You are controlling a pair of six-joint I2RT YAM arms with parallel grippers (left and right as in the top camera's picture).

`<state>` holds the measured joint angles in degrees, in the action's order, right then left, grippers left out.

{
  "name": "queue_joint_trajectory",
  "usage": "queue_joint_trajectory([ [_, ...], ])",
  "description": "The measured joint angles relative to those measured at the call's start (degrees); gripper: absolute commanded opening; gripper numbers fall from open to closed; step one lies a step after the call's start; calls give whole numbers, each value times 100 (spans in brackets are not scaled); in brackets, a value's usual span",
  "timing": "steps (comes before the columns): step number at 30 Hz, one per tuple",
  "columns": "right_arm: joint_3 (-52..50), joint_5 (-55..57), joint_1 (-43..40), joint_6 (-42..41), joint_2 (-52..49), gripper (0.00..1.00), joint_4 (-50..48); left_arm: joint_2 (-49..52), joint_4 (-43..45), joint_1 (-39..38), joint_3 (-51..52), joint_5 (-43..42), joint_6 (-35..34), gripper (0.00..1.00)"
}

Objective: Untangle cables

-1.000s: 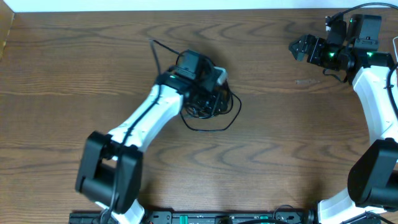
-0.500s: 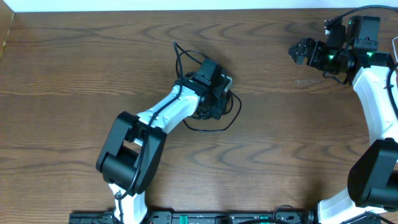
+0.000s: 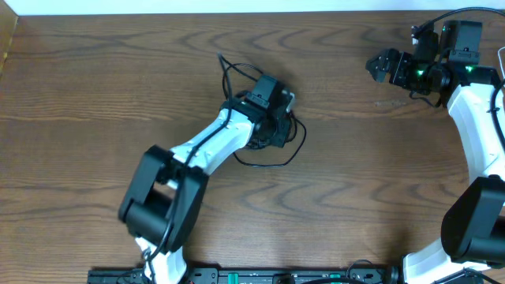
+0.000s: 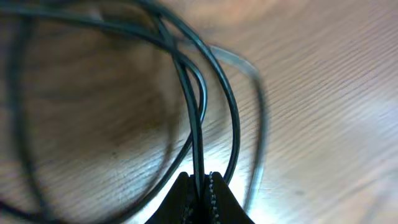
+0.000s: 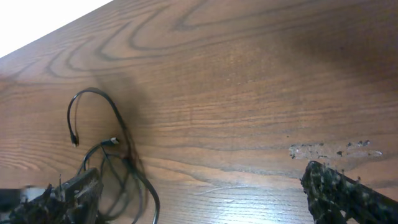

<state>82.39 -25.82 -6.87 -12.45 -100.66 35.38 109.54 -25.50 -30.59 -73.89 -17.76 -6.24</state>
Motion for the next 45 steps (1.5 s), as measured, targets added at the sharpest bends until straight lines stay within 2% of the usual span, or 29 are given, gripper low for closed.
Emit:
queue_joint_trajectory([
  [3,0,-2,0,9,0,99,0,-702,79,0,-256,9,-426,8],
  [5,0,-2,0,9,0,99,2,-1547,236,0,-472,11,-669,8],
  [12,-2,-13,109,9,0,99,-11,-2592,704,4,-498,267,-852,8],
  [19,-2,-621,446,13,0,98,-258,-2905,1329,205,-494,459,-907,8],
  [26,-4,-848,955,212,0,98,-267,-2905,2061,621,-490,461,-1517,8],
  [34,-4,-872,1506,420,-22,97,-509,-3056,2564,675,-490,448,-1886,8],
  [36,-4,-874,1609,433,-81,95,-638,-3182,2599,675,-490,442,-1928,8],
  [40,-4,-870,1827,450,-343,81,-1010,-3410,2708,675,-490,490,-2063,7],
  [45,-9,-876,2164,463,-796,80,-1617,-3545,2719,675,-490,844,-2583,7],
])
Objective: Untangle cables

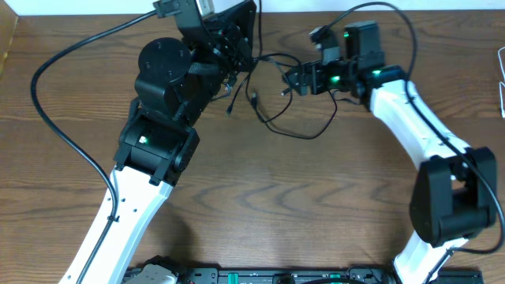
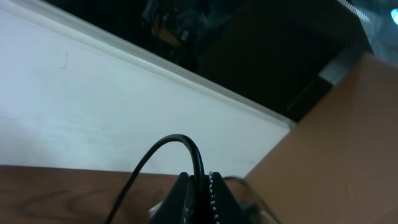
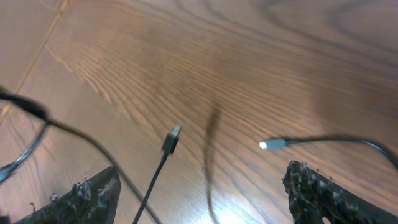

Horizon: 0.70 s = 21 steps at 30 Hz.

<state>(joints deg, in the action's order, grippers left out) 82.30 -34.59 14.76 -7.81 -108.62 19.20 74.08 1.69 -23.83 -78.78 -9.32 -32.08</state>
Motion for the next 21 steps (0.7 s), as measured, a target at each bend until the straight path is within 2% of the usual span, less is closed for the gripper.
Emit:
queue_joint_trajectory([
  [8,-9,-13,310,0,-177,79,-448,0,-13,0,0,619,-332,8],
  [14,-9,-59,-162,-127,-177,80,-540,0,-11,0,0,1307,-579,8],
  [17,-9,-511,-413,20,-177,79,-551,0,-13,0,0,1488,-815,7],
  [21,-9,-1532,-352,568,-177,79,-535,0,-13,0,0,1615,-1014,7],
])
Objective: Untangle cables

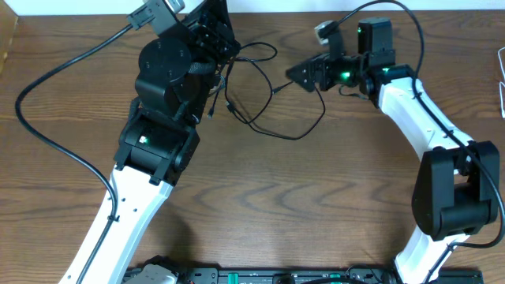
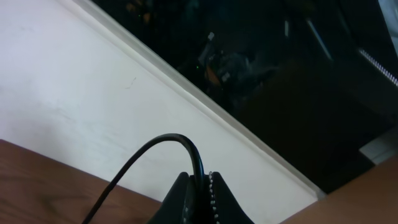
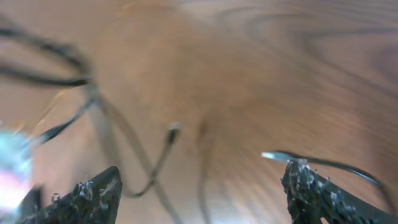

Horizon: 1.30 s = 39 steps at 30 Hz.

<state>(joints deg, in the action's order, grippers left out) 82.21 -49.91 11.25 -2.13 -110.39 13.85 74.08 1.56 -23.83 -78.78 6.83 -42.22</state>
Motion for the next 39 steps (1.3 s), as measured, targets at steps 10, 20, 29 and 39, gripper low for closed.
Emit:
queue_joint_trajectory([
  [10,0,-629,544,577,-236,31,-22,0,24,0,0,92,-133,7],
  [20,-2,1759,472,-417,-378,1,688,-168,297,120,0,256,-144,8],
  [29,-13,1526,-44,-216,-380,53,717,-719,33,354,0,295,26,8],
  [39,-24,-990,802,385,-380,66,-800,-592,-11,354,0,22,-149,7],
])
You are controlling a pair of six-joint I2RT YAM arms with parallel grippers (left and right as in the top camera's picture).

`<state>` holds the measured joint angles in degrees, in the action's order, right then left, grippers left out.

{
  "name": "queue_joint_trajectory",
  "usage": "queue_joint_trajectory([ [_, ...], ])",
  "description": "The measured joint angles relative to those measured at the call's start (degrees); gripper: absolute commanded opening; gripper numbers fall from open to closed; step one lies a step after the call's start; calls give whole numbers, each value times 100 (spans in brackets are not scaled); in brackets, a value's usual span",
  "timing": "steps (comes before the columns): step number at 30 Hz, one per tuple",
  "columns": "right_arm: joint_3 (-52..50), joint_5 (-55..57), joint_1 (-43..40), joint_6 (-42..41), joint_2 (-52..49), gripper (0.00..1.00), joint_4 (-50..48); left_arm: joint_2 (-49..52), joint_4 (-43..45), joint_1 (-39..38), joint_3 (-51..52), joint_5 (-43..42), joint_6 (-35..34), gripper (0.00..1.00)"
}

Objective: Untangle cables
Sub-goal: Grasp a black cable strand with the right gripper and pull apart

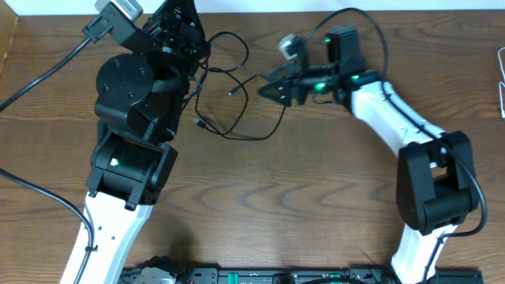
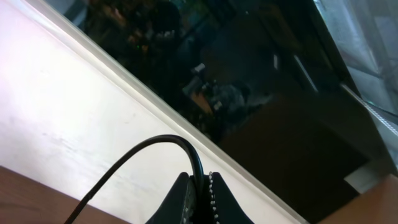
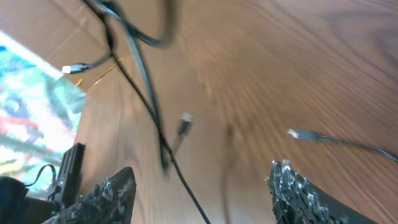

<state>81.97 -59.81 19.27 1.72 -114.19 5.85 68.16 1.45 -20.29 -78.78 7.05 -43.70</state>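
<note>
A tangle of thin black cables (image 1: 245,138) hangs from my raised left gripper (image 1: 189,39) and trails onto the wooden table (image 1: 316,197). In the left wrist view that gripper (image 2: 199,181) is shut on one black strand (image 2: 149,147) arching out of it. My right gripper (image 1: 270,87) stands open just right of the tangle. Seen from the right wrist, one strand (image 3: 155,124) runs down between its wide-apart fingers (image 3: 112,196), and two loose plugs (image 3: 185,122) lie beyond on the wood.
The table's far edge meets a white wall (image 1: 260,6). A box side (image 1: 8,39) stands at the far left corner. A white wire object (image 1: 501,71) pokes in at the right edge. The left arm's own supply cable (image 1: 31,75) loops over the left side.
My left gripper has shifted left along the far edge with the strand still in it, and the tangle came with it. My right gripper has also moved left and remains open beside the cables.
The left gripper was first shut on a strand of the bundle lying mid-table, with the right arm far off at the back right. Then the left held the bundle lifted near the far edge and the right stood open beside it. Both have since moved left.
</note>
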Motion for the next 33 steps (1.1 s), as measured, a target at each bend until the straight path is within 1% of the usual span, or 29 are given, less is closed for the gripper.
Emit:
queue_joint_trajectory([
  [2,0,114,249,-103,0,59,-195,0,-9,0,0,-120,-28,7],
  [3,0,151,308,-127,0,57,-229,0,-9,0,0,-162,-46,6],
  [5,0,501,577,-332,0,48,-334,0,-4,0,0,-267,-111,7],
  [7,0,911,708,-522,0,29,-374,0,-9,0,0,-352,-177,7],
  [8,0,1082,737,-605,0,21,-376,0,-7,0,0,-365,-195,7],
  [9,0,1419,778,-772,0,3,-339,0,-7,0,0,-396,-225,7],
  [11,2,1827,807,-988,0,1,-225,0,-7,0,0,-417,-262,7],
  [15,2,2896,765,-1543,-2,1,479,-2,-7,17,0,-413,-271,7],
  [17,2,3335,621,-1720,-2,1,876,-7,-55,85,0,-365,-205,8],
  [19,2,3766,295,-1827,-7,1,1338,-22,-138,188,0,-256,-101,7],
  [26,2,4564,-870,-1867,-7,1,2402,-85,-688,557,0,223,142,7],
  [33,2,5198,-1429,-1759,-7,1,3060,-92,-970,940,0,367,267,7],
])
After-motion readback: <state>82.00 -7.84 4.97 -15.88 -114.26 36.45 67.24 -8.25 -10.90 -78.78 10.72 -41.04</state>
